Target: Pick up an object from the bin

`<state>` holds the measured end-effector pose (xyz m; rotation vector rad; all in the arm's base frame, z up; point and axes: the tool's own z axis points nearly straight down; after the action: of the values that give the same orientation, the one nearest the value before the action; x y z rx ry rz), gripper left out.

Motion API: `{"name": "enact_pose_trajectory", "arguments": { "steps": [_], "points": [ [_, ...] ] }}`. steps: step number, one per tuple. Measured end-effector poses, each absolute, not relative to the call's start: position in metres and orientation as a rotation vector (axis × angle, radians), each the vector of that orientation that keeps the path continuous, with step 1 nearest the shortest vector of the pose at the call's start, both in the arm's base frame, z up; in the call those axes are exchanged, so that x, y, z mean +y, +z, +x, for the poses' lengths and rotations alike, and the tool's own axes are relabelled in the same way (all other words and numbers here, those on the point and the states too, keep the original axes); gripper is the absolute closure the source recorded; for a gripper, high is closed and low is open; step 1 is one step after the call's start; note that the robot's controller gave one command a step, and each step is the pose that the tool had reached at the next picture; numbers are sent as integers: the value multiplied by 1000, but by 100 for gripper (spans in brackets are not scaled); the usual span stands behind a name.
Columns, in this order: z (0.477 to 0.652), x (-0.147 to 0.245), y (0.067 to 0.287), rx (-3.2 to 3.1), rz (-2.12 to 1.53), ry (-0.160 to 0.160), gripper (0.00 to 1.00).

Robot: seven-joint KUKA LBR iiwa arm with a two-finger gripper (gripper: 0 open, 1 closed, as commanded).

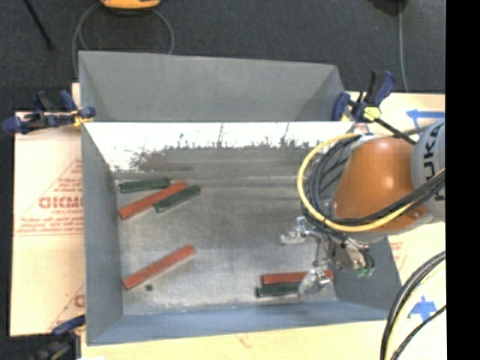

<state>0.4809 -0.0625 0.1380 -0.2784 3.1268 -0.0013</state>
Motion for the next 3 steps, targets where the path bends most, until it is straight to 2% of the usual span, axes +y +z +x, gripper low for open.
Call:
{"name": "enact_pose_trajectory", "arguments": {
  "steps": [1, 2, 3],
  "points": [
    [477, -76, 78, 3081, -579, -2, 100],
    [477, -76, 78, 3081, -580, -3, 100],
    [518, -116, 198, 3043, -772, 1, 100]
  ]
}}
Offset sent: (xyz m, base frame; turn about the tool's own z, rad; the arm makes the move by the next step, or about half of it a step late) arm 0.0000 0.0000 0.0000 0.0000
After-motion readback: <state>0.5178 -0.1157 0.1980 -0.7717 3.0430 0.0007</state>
